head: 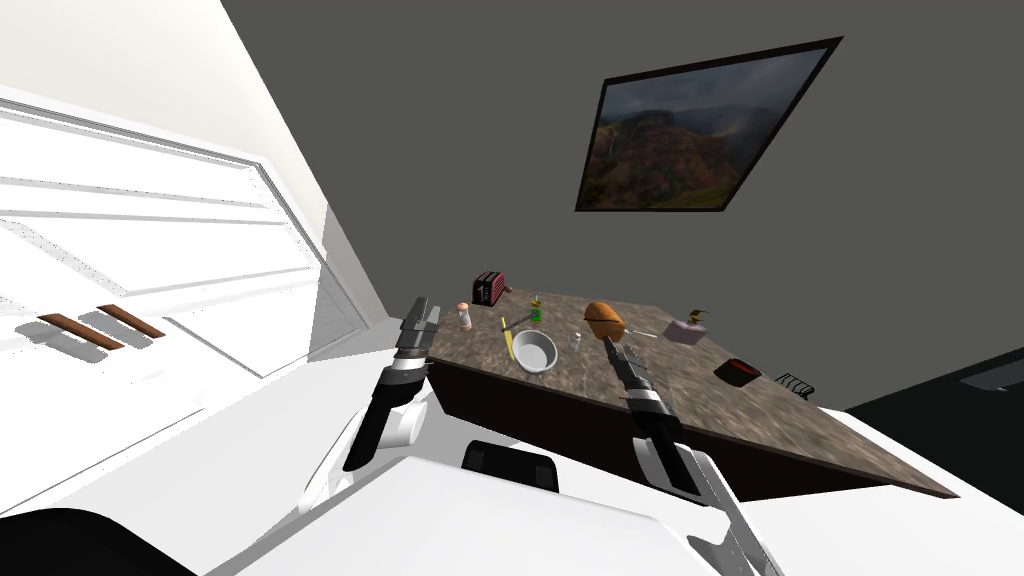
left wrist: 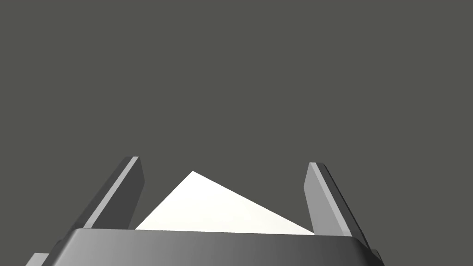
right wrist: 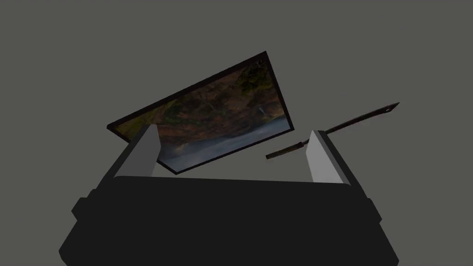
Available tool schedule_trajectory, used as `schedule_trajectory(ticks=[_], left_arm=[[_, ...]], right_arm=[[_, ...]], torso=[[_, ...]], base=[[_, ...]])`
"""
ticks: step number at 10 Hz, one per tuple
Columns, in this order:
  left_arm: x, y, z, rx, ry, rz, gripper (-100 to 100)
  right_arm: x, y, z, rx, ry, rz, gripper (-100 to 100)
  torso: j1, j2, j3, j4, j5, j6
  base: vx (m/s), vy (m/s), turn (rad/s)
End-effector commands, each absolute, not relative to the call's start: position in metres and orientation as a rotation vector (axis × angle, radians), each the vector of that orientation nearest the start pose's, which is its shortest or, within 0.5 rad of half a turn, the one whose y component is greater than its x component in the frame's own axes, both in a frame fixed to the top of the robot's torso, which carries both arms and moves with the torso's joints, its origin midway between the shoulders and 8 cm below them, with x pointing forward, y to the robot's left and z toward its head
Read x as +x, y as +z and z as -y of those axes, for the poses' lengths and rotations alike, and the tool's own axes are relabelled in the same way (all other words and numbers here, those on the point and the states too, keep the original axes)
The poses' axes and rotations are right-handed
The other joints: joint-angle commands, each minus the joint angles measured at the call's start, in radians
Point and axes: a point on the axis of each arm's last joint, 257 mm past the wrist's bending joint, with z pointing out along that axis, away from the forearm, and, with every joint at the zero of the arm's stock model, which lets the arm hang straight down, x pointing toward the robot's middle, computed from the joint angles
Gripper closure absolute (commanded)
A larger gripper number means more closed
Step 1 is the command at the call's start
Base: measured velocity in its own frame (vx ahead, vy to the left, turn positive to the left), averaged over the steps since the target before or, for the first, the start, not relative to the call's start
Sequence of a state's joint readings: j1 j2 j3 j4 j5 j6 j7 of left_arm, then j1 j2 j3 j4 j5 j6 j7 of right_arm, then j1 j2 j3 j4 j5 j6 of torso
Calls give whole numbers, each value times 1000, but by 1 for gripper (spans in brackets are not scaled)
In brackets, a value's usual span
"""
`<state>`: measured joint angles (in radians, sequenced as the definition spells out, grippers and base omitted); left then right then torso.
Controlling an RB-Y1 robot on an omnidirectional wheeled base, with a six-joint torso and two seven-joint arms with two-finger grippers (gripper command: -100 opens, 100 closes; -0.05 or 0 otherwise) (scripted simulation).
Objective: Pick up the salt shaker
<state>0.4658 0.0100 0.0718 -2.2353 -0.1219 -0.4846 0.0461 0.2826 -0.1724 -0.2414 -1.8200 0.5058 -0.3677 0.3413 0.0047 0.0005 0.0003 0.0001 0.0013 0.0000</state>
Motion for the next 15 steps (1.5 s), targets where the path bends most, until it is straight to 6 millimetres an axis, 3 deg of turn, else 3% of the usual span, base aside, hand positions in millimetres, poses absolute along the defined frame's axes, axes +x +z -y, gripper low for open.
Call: schedule_trajectory(ticks=[1,5,7,15], left_arm=[[357,12,-288,-611,-1200,-695,0],[357,12,-288,-611,-1200,-695,0],[357,12,-288,-611,-1200,-695,0],[357,12,-288,-611,-1200,-695,0]], right_arm=[[451,-147,372,271,275,-1278,-100],[462,-173,397,245,138,-1345,-100],[471,-189,418,220,19,-1392,-100],[488,-219,466,166,-238,-1484,-100]], torso=[[0,0,0,0,0,0],[1,0,0,0,0,0],[-1,0,0,0,0,0],[-1,0,0,0,0,0]], base=[[1,66,33],[-3,69,28],[-9,78,58],[-1,65,48]])
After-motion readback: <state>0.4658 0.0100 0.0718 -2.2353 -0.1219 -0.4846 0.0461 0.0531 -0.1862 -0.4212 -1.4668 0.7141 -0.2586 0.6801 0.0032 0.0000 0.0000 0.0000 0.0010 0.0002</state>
